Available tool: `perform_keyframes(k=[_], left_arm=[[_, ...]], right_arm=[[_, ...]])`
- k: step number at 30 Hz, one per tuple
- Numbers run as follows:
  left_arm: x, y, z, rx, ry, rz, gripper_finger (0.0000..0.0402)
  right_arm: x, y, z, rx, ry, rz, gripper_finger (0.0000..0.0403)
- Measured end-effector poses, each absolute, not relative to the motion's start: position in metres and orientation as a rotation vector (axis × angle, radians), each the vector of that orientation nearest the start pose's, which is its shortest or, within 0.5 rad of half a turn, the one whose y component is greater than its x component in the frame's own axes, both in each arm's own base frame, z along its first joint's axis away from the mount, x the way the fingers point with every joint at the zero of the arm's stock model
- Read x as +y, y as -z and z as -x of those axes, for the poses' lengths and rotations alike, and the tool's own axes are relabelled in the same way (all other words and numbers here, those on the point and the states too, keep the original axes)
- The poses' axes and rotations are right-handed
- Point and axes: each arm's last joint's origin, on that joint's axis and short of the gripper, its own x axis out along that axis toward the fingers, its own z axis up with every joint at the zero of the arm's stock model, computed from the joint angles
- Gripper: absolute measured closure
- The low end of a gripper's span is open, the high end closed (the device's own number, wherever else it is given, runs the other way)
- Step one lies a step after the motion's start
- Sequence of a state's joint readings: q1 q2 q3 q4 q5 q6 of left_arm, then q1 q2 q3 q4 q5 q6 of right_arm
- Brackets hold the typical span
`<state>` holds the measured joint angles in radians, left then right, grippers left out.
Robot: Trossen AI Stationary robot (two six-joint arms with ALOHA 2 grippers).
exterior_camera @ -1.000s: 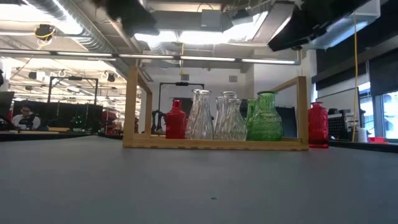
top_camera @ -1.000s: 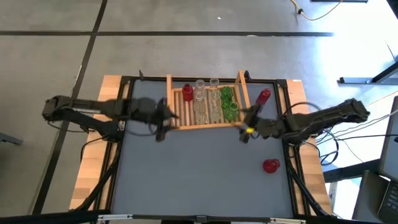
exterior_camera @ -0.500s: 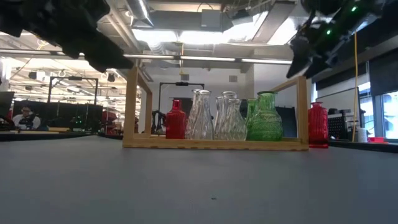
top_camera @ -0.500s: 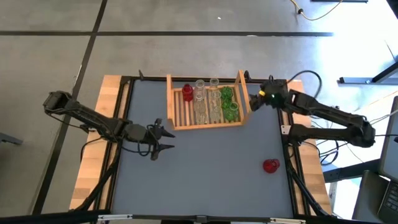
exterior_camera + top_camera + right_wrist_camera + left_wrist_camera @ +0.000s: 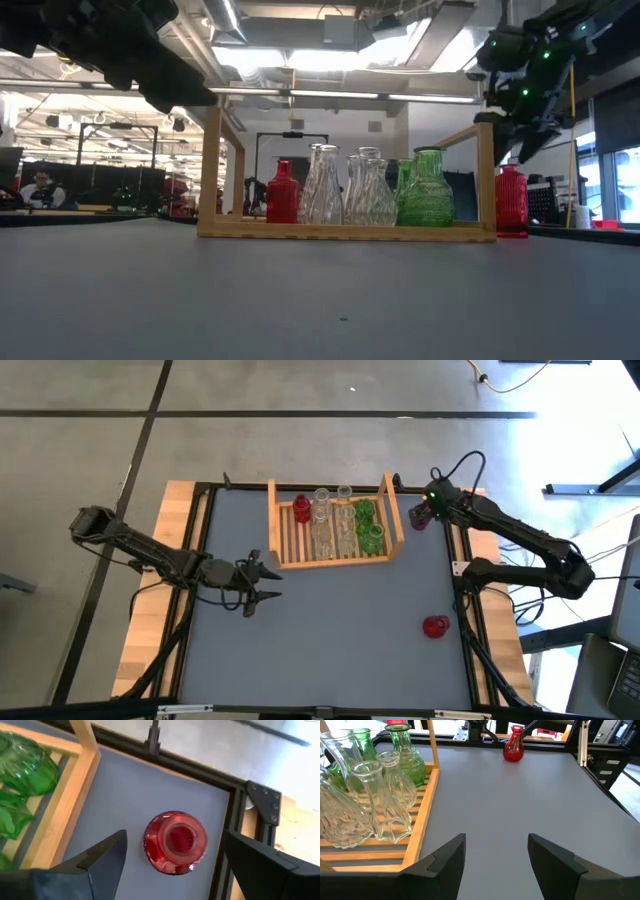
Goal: Sort vases onto shelf
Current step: Put the red vase on the shelf aligned with the other red vase
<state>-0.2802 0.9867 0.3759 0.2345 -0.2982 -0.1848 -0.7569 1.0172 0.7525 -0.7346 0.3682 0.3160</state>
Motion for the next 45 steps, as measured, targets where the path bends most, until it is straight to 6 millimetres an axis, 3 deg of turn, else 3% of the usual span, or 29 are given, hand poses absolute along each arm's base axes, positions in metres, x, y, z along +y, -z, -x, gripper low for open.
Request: perform_keyframes(k=[10,19,23,45], left_arm=[[-0.047,-0.198,-0.193,0.356,-0.051,0.076,0.0195],[-0.047,-0.198,-0.193,0.357,-0.051,0.076,0.0195],[-0.047,-0.197,-0.193,0.357,-0.051,0.076,0.0195],[-0.046,-0.198,-0.193,0.357,-0.056,0.072,0.0195]], right_arm=[[-0.153,-0.228,-0.126,0.931,1.203,-0.506,0.0104],[-0.154,-0.228,-0.128,0.926,1.192,-0.505,0.0226],[-0.155,-0.230,-0.128,0.919,1.186,-0.487,0.0261],[-0.143,-0.239,-0.117,0.929,1.198,-0.432,0.0271]])
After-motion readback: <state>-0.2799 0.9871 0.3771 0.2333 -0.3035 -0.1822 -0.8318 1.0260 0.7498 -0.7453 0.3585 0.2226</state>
